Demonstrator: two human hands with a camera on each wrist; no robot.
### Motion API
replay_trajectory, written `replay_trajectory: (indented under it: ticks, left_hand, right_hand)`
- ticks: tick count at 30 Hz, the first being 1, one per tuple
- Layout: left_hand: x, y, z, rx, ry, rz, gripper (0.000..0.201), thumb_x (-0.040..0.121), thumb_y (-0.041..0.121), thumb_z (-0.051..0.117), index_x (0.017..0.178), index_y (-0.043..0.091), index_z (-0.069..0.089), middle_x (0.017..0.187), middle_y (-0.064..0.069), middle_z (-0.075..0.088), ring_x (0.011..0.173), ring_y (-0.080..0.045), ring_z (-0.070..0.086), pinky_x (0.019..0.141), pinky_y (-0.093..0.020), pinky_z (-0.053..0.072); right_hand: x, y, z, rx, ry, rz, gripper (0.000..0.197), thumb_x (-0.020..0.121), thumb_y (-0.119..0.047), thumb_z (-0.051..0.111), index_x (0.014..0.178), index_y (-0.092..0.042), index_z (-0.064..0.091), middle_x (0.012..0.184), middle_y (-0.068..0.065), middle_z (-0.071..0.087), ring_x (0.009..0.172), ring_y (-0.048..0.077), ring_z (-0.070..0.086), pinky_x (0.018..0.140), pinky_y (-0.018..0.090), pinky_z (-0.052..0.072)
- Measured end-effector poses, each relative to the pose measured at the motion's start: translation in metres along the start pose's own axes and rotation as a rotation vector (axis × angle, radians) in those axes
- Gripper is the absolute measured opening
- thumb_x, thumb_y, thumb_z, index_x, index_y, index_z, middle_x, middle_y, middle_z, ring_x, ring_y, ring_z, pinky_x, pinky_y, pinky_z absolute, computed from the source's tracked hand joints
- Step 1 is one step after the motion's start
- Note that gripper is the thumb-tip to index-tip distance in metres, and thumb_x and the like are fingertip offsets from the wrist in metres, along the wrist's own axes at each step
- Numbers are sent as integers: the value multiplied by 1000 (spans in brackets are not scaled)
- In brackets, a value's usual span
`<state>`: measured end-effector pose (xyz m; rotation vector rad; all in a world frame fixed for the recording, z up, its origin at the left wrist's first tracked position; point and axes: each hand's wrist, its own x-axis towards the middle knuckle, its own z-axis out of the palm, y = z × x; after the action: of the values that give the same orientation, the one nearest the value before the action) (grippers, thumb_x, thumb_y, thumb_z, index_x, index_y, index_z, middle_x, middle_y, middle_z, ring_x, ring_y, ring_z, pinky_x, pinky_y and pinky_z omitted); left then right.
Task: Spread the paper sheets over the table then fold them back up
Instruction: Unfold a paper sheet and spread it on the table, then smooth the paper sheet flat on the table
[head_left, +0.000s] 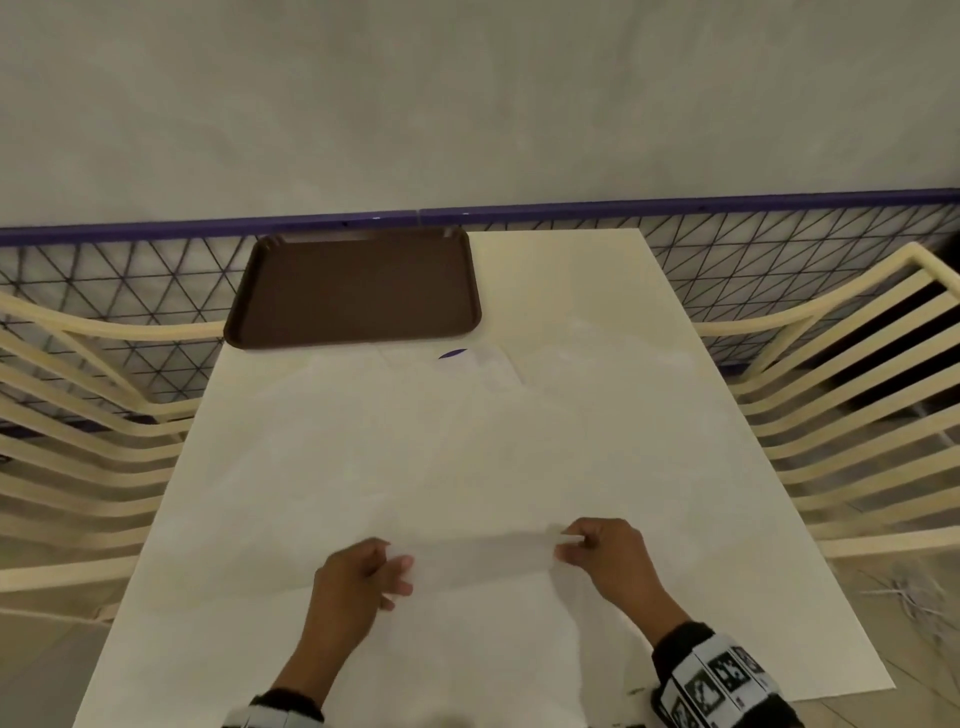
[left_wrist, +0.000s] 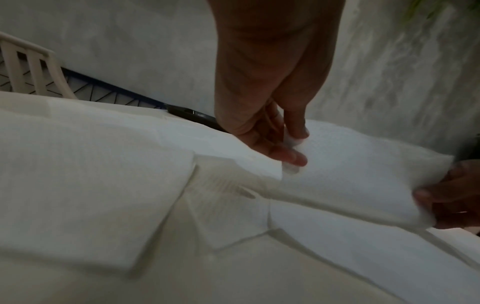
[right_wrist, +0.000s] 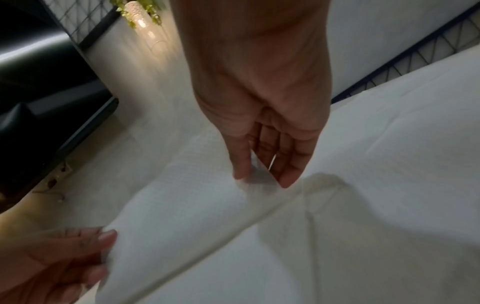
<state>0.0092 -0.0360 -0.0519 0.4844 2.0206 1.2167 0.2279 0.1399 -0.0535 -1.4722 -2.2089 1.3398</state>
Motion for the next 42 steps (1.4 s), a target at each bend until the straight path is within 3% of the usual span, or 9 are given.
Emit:
replay_trajectory:
  ticks: [4, 8, 14, 21, 30, 35, 37, 39, 42]
  left_hand:
    - [28, 12, 10, 138, 94, 70, 17, 83, 15, 68, 71, 15, 56, 48, 1, 65, 38, -5, 57, 47, -17, 47]
    - [31, 14, 25, 269, 201, 199, 25, 88, 14, 61, 112, 11, 56, 102, -6, 62, 69, -19, 61, 67, -19, 46]
    - [-17, -13, 49, 838, -127, 746, 49, 98, 34, 23, 109, 18, 68, 110, 4, 69, 97, -11, 67, 91, -18, 44]
    - [-21, -45, 57, 1145, -289, 703, 64, 98, 46, 2, 148, 6, 3, 139, -1, 47, 130, -18, 33, 113, -32, 21]
    - [-10, -63, 36, 1277, -318, 678, 67, 97, 51, 2, 148, 7, 4, 158, -8, -6, 145, -21, -3, 114, -27, 8]
    - [-11, -70, 7, 1317, -297, 581, 65, 97, 49, 2, 149, 10, 9, 158, -6, 2, 145, -10, -4, 113, -25, -5]
    - [-10, -69, 7, 1262, -263, 624, 67, 99, 45, 2, 135, 11, 46, 145, -4, 41, 135, -3, 32, 112, -22, 6]
    - [-6, -55, 11, 1164, -156, 699, 61, 98, 38, 17, 94, 17, 74, 109, 2, 70, 95, -6, 67, 96, -18, 34]
    - [7, -29, 16, 1165, -58, 764, 13, 66, 36, 74, 62, 23, 70, 73, 11, 68, 57, -6, 62, 58, -16, 51]
  right_hand:
    - [21, -7, 5, -3, 38, 66, 32, 74, -10, 73, 57, -14, 46, 55, -3, 44, 55, 14, 41, 51, 19, 31]
    - [28, -8, 13, -23, 37, 111, 20, 76, -14, 73, 91, -13, 59, 73, 0, 56, 71, 18, 52, 53, 10, 33]
    - [9, -8, 11, -166, 158, -26, 47, 84, -13, 65, 127, -14, 47, 107, 2, 54, 104, 20, 47, 84, 20, 39]
    - [-35, -4, 48, -599, -207, -474, 40, 94, -37, 31, 124, -27, 55, 131, -14, 55, 120, 7, 54, 96, 22, 44]
    - [-26, 18, 46, -876, -364, -336, 64, 100, -42, 3, 120, -26, 62, 127, -13, 59, 113, 3, 58, 107, 28, 30]
    - [-22, 25, 12, -1015, -314, -341, 72, 92, -52, -10, 142, -20, 31, 150, -10, 18, 138, 8, 20, 108, 20, -12]
    - [-20, 28, 12, -1005, -290, -336, 67, 99, -44, -2, 130, -22, 53, 142, -10, 38, 130, 6, 38, 112, 21, 19]
    - [-15, 19, 14, -882, -245, -318, 44, 91, -31, 31, 91, -28, 75, 104, -13, 71, 91, 3, 68, 82, 26, 54]
    - [7, -1, 14, -648, -84, -395, 23, 81, -13, 55, 97, -17, 71, 96, 0, 71, 85, 19, 66, 79, 35, 56]
